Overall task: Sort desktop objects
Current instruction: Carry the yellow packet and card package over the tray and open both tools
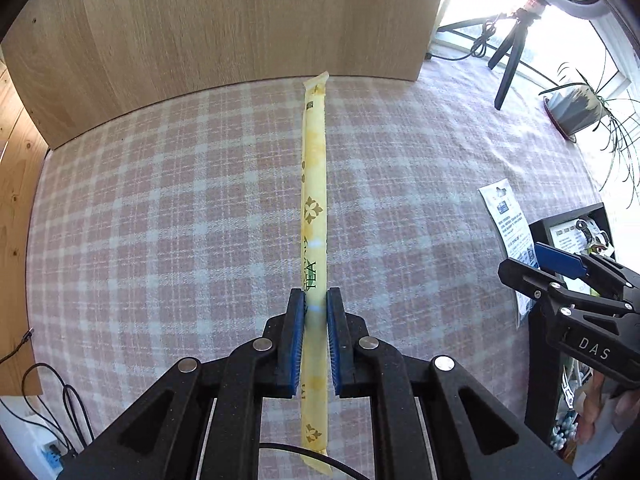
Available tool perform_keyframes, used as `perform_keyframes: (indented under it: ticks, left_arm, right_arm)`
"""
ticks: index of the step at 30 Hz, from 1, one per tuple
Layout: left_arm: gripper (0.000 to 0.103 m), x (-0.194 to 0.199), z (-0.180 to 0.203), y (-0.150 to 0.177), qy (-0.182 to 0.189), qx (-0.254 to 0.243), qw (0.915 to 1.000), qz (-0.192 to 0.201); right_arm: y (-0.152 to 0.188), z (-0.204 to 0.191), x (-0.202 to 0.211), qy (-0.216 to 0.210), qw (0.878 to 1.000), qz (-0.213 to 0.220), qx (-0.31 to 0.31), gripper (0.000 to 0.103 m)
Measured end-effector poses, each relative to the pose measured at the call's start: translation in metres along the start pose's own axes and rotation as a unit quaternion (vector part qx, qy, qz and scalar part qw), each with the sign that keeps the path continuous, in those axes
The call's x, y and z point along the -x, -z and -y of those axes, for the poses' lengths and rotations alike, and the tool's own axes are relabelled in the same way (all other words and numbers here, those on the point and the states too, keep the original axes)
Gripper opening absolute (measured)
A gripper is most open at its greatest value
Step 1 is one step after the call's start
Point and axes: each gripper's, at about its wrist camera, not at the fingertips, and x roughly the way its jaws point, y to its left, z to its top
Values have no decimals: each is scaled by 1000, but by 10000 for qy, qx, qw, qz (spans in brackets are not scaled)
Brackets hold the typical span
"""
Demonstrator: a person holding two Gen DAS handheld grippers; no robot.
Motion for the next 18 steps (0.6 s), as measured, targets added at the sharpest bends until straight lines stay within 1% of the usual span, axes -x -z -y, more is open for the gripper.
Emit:
perform_keyframes:
  ticks: [1, 3, 4, 5, 6, 7, 8, 10, 12, 13, 18]
  left_arm:
    - [10, 7, 7, 2, 32, -65, 10000, 39]
    - [10, 20, 23, 7, 59, -233, 9996, 157]
    - [10, 25, 32, 9, 55, -320, 9993, 204]
    - [10, 30, 40, 12, 85, -411, 9988, 234]
    - [10, 32, 50, 12, 132, -496, 9984, 244]
    - [10, 35, 59, 14, 171, -581, 9979, 249]
    - [10, 38, 68, 16, 209, -672, 9972, 260]
    - [10, 43, 89, 19, 337, -853, 9954, 261]
    - [10, 47, 108, 20, 458, -1009, 9935, 254]
    - [10, 46, 120, 15, 528, -1100, 9922, 259]
    - [10, 66, 173, 29, 774, -1575, 9841, 286]
  right_arm:
    - [12, -15, 8, 4, 10000, 47, -23, 55]
    - [21, -11, 16, -22, 9999, 110, -76, 55]
    - [22, -16, 24, -11, 9998, 150, -101, 55]
    - [36, -38, 28, 14, 9997, 197, -129, 55]
    - [30, -44, 32, 33, 9996, 240, -170, 55]
    - [34, -36, 40, 36, 9994, 277, -227, 55]
    - [26, -52, 28, 45, 9991, 308, -290, 55]
    - [23, -60, 29, 92, 9984, 397, -400, 55]
    - [30, -49, 45, 156, 9974, 481, -519, 55]
    - [35, -41, 55, 201, 9967, 529, -584, 55]
    - [53, 6, 85, 432, 9916, 712, -988, 55]
